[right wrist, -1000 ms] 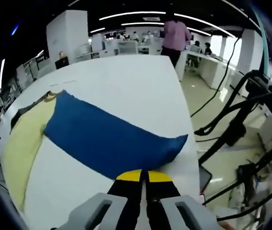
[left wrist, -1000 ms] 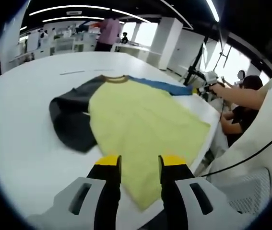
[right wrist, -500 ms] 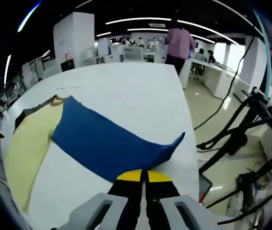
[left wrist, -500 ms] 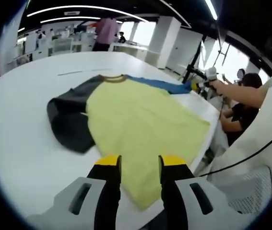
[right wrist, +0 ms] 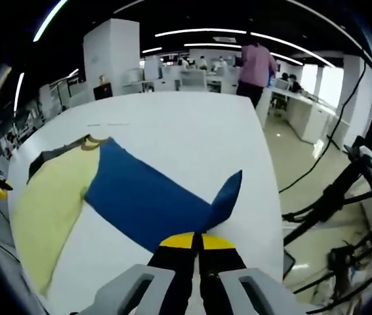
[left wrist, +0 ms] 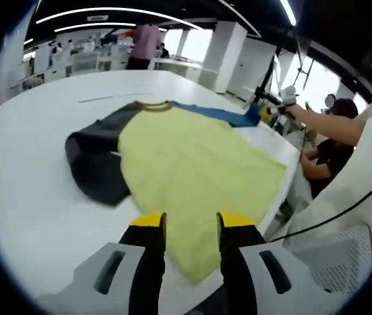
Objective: Fold the garment on the visible template until the final outline fits inside the template.
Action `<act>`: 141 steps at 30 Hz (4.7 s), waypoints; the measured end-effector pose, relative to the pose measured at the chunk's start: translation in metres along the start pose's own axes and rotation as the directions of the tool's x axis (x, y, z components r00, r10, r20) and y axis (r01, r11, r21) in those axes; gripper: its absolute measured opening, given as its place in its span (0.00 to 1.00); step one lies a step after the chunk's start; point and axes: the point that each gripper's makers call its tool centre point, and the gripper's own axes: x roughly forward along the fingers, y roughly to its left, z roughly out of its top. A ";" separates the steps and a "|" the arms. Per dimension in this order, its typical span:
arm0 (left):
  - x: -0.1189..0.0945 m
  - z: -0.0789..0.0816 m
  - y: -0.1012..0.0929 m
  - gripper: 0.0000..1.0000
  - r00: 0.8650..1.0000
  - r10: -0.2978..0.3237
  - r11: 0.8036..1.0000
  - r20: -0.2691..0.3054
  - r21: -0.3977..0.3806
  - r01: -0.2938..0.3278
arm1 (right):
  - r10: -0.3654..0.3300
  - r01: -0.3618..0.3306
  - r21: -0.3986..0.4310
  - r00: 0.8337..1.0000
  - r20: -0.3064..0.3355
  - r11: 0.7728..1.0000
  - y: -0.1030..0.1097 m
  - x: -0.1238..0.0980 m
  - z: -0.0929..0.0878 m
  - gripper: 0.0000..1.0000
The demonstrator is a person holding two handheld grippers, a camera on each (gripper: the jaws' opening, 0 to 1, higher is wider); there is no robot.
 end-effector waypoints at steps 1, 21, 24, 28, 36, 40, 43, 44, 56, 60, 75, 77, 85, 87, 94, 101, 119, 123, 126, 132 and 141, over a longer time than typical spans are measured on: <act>0.000 0.000 0.000 0.28 1.000 0.000 1.000 0.000 0.001 0.000 | 0.003 -0.003 -0.001 1.000 0.001 1.000 0.001 0.000 0.001 0.00; -0.003 0.003 0.001 0.28 1.000 -0.001 1.000 0.013 0.006 0.001 | 0.118 -0.119 0.023 0.992 0.055 0.993 0.049 0.010 0.032 0.00; -0.003 0.002 0.001 0.28 1.000 -0.002 1.000 0.013 0.005 0.002 | 0.133 -0.134 0.016 0.990 0.054 0.991 0.056 0.012 0.035 0.00; -0.003 -0.001 0.001 0.28 1.000 -0.005 1.000 0.007 0.001 0.005 | 0.156 -0.157 0.016 0.986 0.059 0.987 0.067 0.015 0.040 0.00; -0.006 -0.002 0.003 0.28 1.000 -0.001 1.000 0.016 -0.007 0.001 | 0.194 -0.197 0.028 0.978 0.071 0.980 0.085 0.019 0.048 0.00; -0.007 -0.003 0.003 0.28 1.000 0.000 1.000 0.016 -0.008 0.000 | 0.215 -0.218 0.033 0.974 0.073 0.975 0.095 0.021 0.052 0.00; -0.007 -0.003 0.003 0.28 1.000 0.000 1.000 0.017 -0.009 0.000 | 0.224 -0.227 0.028 0.972 0.072 0.974 0.100 0.022 0.054 0.00; -0.007 -0.003 0.003 0.28 1.000 -0.001 1.000 0.019 -0.009 0.001 | 0.228 -0.230 0.028 0.971 0.072 0.973 0.102 0.023 0.054 0.00; -0.008 0.000 0.003 0.28 1.000 0.001 1.000 0.028 -0.005 -0.001 | 0.270 -0.273 0.027 0.960 0.080 0.962 0.120 0.027 0.067 0.00; -0.007 -0.001 0.003 0.28 1.000 0.002 1.000 0.025 -0.002 -0.002 | 0.286 -0.288 0.018 0.955 0.083 0.957 0.129 0.028 0.073 0.00; -0.009 -0.003 0.003 0.28 1.000 0.007 1.000 0.019 0.006 -0.007 | 0.346 -0.346 -0.013 0.935 0.075 0.938 0.158 0.035 0.083 0.00; -0.009 -0.003 0.004 0.28 1.000 0.008 1.000 0.019 0.006 -0.008 | 0.353 -0.353 -0.014 0.933 0.075 0.936 0.162 0.036 0.084 0.00; -0.011 -0.001 0.004 0.28 1.000 0.002 1.000 0.026 0.009 -0.003 | 0.387 -0.386 -0.027 0.919 0.074 0.922 0.183 0.038 0.092 0.00; -0.011 -0.001 0.004 0.28 1.000 0.002 1.000 0.025 0.012 -0.003 | 0.395 -0.394 -0.029 0.916 0.073 0.919 0.188 0.038 0.093 0.00; -0.013 -0.004 0.004 0.28 1.000 0.000 1.000 0.022 0.019 -0.001 | 0.428 -0.427 -0.039 0.901 0.067 0.904 0.210 0.042 0.098 0.00; -0.015 -0.007 0.005 0.28 1.000 0.002 1.000 0.025 0.014 -0.002 | 0.462 -0.459 -0.051 0.885 0.057 0.887 0.229 0.052 0.107 0.00; -0.015 -0.011 0.007 0.28 1.000 0.003 1.000 0.015 0.018 -0.004 | 0.537 -0.532 -0.078 0.842 0.060 0.843 0.286 0.069 0.135 0.00; -0.014 -0.012 0.007 0.28 1.000 0.003 1.000 0.010 0.022 -0.003 | 0.551 -0.546 -0.084 0.833 0.056 0.834 0.298 0.073 0.138 0.00; -0.014 -0.012 0.007 0.28 1.000 0.004 1.000 0.010 0.023 -0.005 | 0.560 -0.554 -0.091 0.827 0.048 0.827 0.308 0.076 0.138 0.00; -0.014 -0.014 0.008 0.28 1.000 0.005 1.000 0.009 0.017 -0.005 | 0.577 -0.574 -0.075 0.815 0.048 0.816 0.326 0.084 0.141 0.00; -0.014 -0.016 0.007 0.28 1.000 0.001 1.000 0.013 0.012 -0.001 | 0.601 -0.600 -0.034 0.798 0.044 0.799 0.354 0.098 0.138 0.00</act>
